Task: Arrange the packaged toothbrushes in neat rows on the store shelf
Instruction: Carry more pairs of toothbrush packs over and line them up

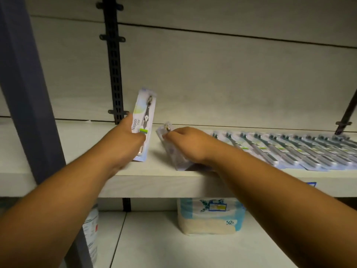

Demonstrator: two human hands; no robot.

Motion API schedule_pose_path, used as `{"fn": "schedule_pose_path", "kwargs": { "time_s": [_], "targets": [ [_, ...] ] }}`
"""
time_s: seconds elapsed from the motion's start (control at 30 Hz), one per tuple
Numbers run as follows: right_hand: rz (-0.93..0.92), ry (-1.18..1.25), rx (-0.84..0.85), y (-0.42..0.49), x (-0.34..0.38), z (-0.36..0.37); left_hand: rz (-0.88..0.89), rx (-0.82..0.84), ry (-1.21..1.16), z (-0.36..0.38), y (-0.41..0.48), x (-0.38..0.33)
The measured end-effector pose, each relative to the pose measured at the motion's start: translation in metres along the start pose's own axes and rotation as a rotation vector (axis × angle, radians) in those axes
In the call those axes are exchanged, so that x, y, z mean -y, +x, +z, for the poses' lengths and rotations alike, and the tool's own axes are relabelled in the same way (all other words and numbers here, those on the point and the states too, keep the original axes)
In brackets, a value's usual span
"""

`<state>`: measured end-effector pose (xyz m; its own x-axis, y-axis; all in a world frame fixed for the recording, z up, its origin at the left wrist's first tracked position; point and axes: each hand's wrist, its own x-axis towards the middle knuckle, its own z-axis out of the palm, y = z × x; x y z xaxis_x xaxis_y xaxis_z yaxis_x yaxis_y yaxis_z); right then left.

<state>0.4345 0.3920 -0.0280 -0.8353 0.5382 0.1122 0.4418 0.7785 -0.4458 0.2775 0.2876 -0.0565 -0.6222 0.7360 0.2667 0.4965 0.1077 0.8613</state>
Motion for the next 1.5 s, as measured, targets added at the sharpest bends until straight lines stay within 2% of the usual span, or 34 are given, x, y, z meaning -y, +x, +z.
{"fn": "schedule_pose_path", "kwargs": {
  "time_s": [0.07,0.17,0.27,0.47,0.67,0.8,0.9,1.07,1.13,1.27,1.37,1.5],
  "targets": [
    [-0.017,-0.063,0.018,-0.003,0.002,0.001,0.007,0.010,0.043,0.000,0.000,0.001],
    [-0.062,-0.247,-0.076,-0.008,0.000,0.005,-0.036,0.002,0.074,0.001,0.001,0.003],
    [-0.122,-0.408,-0.089,-0.008,-0.009,0.004,-0.057,0.019,0.166,0.002,0.002,0.005],
    [-0.325,-0.422,0.117,-0.009,-0.022,-0.004,-0.098,0.049,0.256,0.003,-0.003,-0.001],
    [-0.262,-0.379,0.218,-0.006,-0.016,-0.007,-0.172,0.081,0.153,0.002,-0.005,-0.007],
    [-0.235,-0.480,0.275,0.004,-0.012,-0.016,-0.180,0.130,0.166,-0.001,-0.005,-0.009],
    [-0.217,-0.494,0.273,0.013,-0.014,-0.019,-0.219,0.158,0.244,-0.002,-0.007,-0.011],
    [-0.134,-0.434,0.207,0.023,-0.009,-0.013,-0.183,0.186,0.435,0.000,-0.007,-0.012],
    [-0.070,-0.457,0.151,0.028,-0.006,-0.007,-0.163,0.196,0.550,0.001,-0.009,-0.017],
    [0.052,-0.476,0.086,0.034,0.000,0.002,-0.136,0.179,0.619,0.001,-0.011,-0.019],
    [0.061,-0.443,0.056,0.035,0.008,0.005,-0.109,0.194,0.674,-0.001,-0.011,-0.018],
    [0.040,-0.351,0.057,0.042,0.012,0.005,-0.067,0.254,0.862,-0.007,-0.010,-0.018]
  ]
}}
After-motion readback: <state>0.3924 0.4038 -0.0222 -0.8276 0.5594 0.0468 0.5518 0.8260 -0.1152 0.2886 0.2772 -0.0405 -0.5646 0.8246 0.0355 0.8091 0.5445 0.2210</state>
